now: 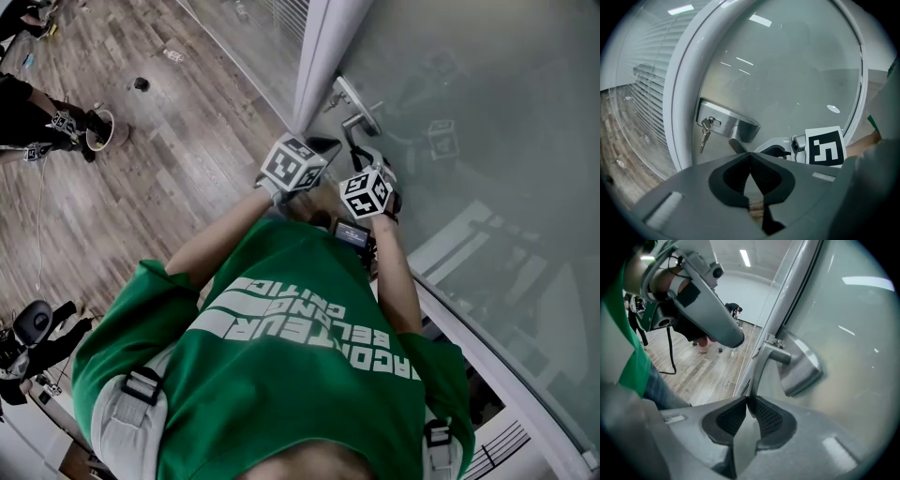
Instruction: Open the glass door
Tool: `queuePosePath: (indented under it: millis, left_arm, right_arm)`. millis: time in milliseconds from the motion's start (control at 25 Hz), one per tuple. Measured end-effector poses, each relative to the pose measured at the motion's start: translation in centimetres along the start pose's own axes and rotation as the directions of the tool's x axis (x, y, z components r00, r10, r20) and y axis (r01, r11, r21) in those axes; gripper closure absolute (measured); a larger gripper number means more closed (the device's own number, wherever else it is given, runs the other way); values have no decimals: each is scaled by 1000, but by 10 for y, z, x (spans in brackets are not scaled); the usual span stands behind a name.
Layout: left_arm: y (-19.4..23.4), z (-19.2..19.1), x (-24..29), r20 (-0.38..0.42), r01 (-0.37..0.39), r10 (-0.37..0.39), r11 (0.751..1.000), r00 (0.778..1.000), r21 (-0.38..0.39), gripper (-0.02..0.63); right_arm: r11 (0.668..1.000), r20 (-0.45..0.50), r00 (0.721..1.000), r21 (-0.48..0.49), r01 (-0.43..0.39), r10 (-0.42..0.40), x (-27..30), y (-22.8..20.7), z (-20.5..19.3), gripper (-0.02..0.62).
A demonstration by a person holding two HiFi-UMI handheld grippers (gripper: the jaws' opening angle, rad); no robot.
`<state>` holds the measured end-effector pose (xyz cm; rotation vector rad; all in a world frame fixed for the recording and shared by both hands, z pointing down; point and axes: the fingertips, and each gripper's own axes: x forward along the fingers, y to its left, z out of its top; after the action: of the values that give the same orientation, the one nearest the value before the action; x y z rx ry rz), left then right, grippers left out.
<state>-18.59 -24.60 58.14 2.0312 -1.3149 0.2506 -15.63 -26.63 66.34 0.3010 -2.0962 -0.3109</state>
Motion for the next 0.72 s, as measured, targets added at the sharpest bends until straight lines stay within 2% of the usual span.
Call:
queuePosePath:
  millis: [440,640,720]
  left_arm:
    - [0,8,-5,17,-8,8,1000,1000,4,591]
    - [5,10,11,10,-19,19,1000,1000,1,591]
    - [3,13,0,17,-14,14,1000,1000,3,591]
  right_arm:
    - [1000,-5,1000,16,20,-20,1,-18,-3,546]
    - [999,-9,1000,21,30,-29,8,-37,-14,544]
    - [999,-9,999,11,46,-46,-3,-37,-6,543]
